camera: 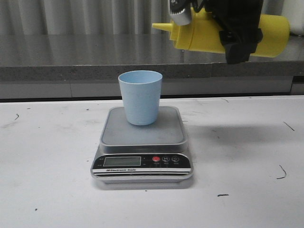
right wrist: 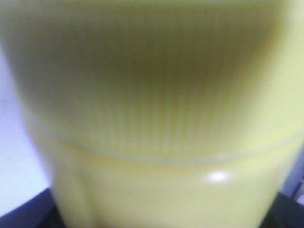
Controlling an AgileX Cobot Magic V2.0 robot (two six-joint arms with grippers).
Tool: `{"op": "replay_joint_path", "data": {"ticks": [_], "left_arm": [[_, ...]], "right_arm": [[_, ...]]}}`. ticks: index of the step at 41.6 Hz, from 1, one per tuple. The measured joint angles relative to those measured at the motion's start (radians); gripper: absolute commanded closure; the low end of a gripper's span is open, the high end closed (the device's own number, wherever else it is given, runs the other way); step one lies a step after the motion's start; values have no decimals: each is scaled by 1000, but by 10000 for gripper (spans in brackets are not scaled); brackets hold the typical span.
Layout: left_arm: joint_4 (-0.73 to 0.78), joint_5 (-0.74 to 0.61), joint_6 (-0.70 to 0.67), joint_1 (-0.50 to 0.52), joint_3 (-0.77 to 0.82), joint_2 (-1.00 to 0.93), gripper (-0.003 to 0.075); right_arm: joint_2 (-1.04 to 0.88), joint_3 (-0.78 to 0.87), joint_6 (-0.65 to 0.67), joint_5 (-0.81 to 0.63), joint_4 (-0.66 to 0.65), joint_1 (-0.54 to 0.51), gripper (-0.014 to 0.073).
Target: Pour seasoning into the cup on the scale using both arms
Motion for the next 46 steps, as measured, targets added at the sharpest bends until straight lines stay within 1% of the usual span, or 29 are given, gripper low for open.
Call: {"op": "replay_joint_path", "data": {"ticks": [10, 16, 19, 30, 34, 46], "left_arm": [[0, 0, 0, 0, 0, 0, 313], [0, 0, 0, 0, 0, 0, 313], [0, 0, 0, 0, 0, 0, 313], [0, 0, 0, 0, 0, 0, 313], [0, 0, 0, 0, 0, 0, 313], [0, 0, 0, 0, 0, 0, 313]], "right_arm": [[46, 0, 0, 11, -108, 5, 253], [64, 0, -7, 13, -135, 5, 253], [65, 0, -19, 6, -149, 5, 253], [65, -2, -82, -7, -278, 12, 253], [65, -2, -87, -18, -297, 17, 253], [65, -2, -88, -47, -298, 20, 253]]}}
